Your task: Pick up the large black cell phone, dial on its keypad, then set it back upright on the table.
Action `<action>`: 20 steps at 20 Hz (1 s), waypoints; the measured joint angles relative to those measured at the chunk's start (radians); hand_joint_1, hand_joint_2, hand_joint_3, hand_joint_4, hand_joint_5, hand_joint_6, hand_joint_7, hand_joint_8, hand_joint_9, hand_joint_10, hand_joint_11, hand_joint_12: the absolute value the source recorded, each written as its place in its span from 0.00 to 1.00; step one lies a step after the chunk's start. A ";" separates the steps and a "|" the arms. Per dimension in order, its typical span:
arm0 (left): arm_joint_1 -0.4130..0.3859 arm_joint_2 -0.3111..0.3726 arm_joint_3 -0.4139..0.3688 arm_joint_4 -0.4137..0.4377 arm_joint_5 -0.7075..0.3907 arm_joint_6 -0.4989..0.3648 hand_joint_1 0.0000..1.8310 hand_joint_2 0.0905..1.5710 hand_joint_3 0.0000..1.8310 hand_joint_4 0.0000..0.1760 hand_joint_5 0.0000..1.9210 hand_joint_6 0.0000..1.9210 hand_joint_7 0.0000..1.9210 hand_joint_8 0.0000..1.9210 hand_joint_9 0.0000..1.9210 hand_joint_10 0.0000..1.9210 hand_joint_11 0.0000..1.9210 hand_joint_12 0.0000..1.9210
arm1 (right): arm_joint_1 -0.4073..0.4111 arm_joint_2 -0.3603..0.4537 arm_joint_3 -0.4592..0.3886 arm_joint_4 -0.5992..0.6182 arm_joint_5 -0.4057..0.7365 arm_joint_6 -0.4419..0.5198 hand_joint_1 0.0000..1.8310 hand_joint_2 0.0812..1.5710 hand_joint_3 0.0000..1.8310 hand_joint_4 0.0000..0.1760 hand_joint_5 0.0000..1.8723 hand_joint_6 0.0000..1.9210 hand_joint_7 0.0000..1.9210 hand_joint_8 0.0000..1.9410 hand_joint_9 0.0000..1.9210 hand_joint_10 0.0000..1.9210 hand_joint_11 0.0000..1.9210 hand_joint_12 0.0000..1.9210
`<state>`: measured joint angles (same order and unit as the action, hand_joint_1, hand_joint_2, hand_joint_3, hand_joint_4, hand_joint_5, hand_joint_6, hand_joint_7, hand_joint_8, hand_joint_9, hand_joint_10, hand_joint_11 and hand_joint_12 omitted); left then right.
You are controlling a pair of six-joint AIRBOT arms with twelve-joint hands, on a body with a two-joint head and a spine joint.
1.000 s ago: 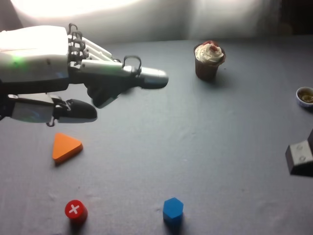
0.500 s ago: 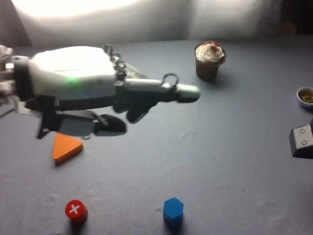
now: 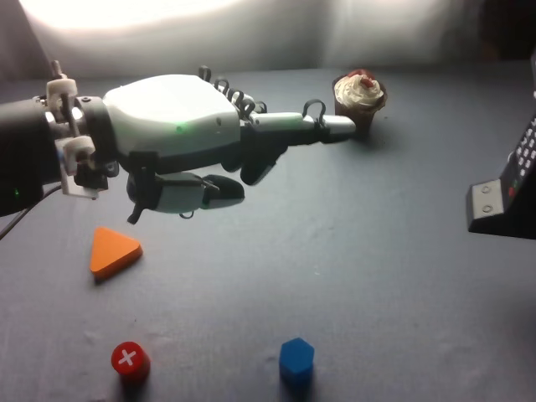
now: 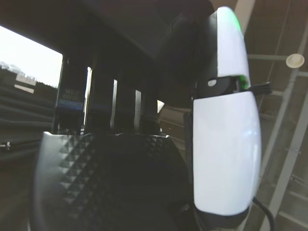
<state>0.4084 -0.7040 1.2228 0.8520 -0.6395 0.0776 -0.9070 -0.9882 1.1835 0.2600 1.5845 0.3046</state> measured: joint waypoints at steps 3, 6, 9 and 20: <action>0.006 -0.027 0.011 0.003 0.011 0.002 0.77 0.82 0.02 0.88 0.00 0.00 0.29 0.86 0.29 0.98 0.21 1.00 | 0.017 -0.023 0.008 -0.001 -0.018 -0.019 0.74 0.74 0.00 0.00 0.49 0.45 0.39 0.70 0.42 0.75 0.44 0.71; 0.003 -0.053 0.008 -0.004 0.027 0.024 0.79 0.81 0.03 0.85 0.00 0.00 0.28 0.86 0.27 0.97 0.19 1.00 | 0.051 -0.042 0.020 0.000 -0.052 -0.034 0.69 0.73 0.00 0.00 0.51 0.43 0.44 0.71 0.44 0.68 0.46 0.76; -0.003 -0.080 0.011 -0.038 0.043 0.052 0.80 0.66 0.28 0.83 0.00 0.00 0.30 0.87 0.30 0.99 0.26 1.00 | 0.090 -0.068 0.041 0.003 -0.072 -0.049 0.74 0.73 0.00 0.00 0.48 0.45 0.40 0.70 0.44 0.73 0.46 0.68; -0.027 -0.198 0.072 -0.085 0.055 0.126 0.80 0.65 0.31 0.86 0.00 0.00 0.29 0.89 0.30 1.00 0.16 1.00 | 0.209 -0.160 0.130 -0.029 -0.180 -0.071 0.69 0.73 0.00 0.00 0.50 0.45 0.46 0.69 0.44 0.65 0.45 0.73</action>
<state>0.3817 -0.9016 1.2953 0.7673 -0.5842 0.2035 -0.6975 -1.1481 1.3136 0.2310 1.4040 0.2337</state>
